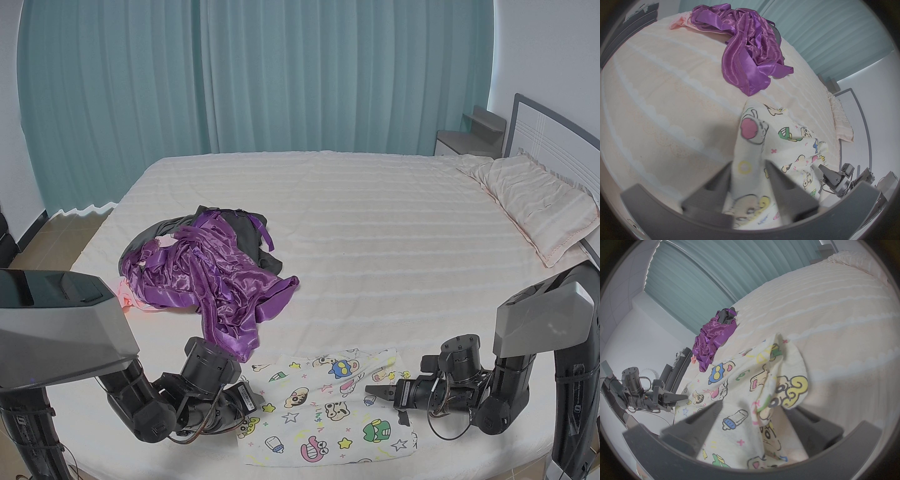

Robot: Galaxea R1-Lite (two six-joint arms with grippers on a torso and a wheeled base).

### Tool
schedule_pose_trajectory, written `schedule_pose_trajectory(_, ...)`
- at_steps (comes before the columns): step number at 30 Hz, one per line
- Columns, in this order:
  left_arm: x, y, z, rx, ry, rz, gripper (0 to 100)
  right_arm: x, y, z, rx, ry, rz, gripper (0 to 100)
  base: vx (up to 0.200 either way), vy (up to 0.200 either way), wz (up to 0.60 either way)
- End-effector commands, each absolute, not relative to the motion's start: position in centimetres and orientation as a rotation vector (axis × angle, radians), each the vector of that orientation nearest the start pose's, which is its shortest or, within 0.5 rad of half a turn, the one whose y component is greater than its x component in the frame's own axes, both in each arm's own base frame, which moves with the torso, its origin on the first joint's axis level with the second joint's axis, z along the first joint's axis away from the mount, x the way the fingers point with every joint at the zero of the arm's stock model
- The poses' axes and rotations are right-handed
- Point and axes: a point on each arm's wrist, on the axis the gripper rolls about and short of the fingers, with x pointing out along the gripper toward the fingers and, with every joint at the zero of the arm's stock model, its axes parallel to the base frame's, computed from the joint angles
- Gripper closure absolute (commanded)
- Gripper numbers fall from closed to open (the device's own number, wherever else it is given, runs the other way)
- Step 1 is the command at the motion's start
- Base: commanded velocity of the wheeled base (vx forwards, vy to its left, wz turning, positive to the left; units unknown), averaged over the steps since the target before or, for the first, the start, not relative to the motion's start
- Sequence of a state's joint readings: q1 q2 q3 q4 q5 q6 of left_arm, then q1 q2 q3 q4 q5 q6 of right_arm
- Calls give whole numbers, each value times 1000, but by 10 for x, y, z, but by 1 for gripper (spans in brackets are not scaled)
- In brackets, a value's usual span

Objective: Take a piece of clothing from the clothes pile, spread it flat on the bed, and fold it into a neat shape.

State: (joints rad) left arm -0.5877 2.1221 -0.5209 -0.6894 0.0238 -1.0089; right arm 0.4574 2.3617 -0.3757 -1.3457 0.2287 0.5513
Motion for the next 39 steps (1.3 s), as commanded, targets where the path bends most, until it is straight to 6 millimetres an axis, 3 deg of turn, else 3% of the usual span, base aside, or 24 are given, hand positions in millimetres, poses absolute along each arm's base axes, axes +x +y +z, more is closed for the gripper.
schedule_pose_trajectory(1, 238, -158, -4, -637, 1049, -28, 0, 256, 130, -37, 439, 817, 457, 0, 0, 0, 0)
schedule_pose_trajectory(2, 234, -153, -5, -639, 1050, -22, 0, 247, 119, -33, 445, 832, 428, 0, 0, 0, 0)
schedule_pose_trajectory(7, 227, -142, -2, -694, 1024, -10, 0, 233, 105, -21, 453, 840, 400, 0, 0, 0, 0)
schedule_pose_trajectory(9, 224, -133, 7, -781, 966, -15, 0, 214, 98, -11, 449, 857, 409, 0, 0, 0, 0)
schedule_pose_trajectory(14, 218, -122, 13, -856, 899, -51, 0, 184, 104, -12, 411, 922, 476, 0, 0, 0, 0)
schedule_pose_trajectory(18, 216, -121, 11, -854, 904, -48, 0, 179, 113, -20, 381, 949, 512, 0, 0, 0, 0)
schedule_pose_trajectory(19, 216, -121, 11, -855, 906, -46, 0, 177, 115, -23, 373, 961, 517, 100, 0, 0, 0)
schedule_pose_trajectory(24, 214, -119, 11, -855, 907, -39, 0, 171, 124, -39, 328, 1014, 544, 100, 0, 0, 0)
schedule_pose_trajectory(39, 214, -119, 10, -853, 912, -38, 0, 175, 107, -28, 336, 1024, 466, 100, 0, 0, 0)
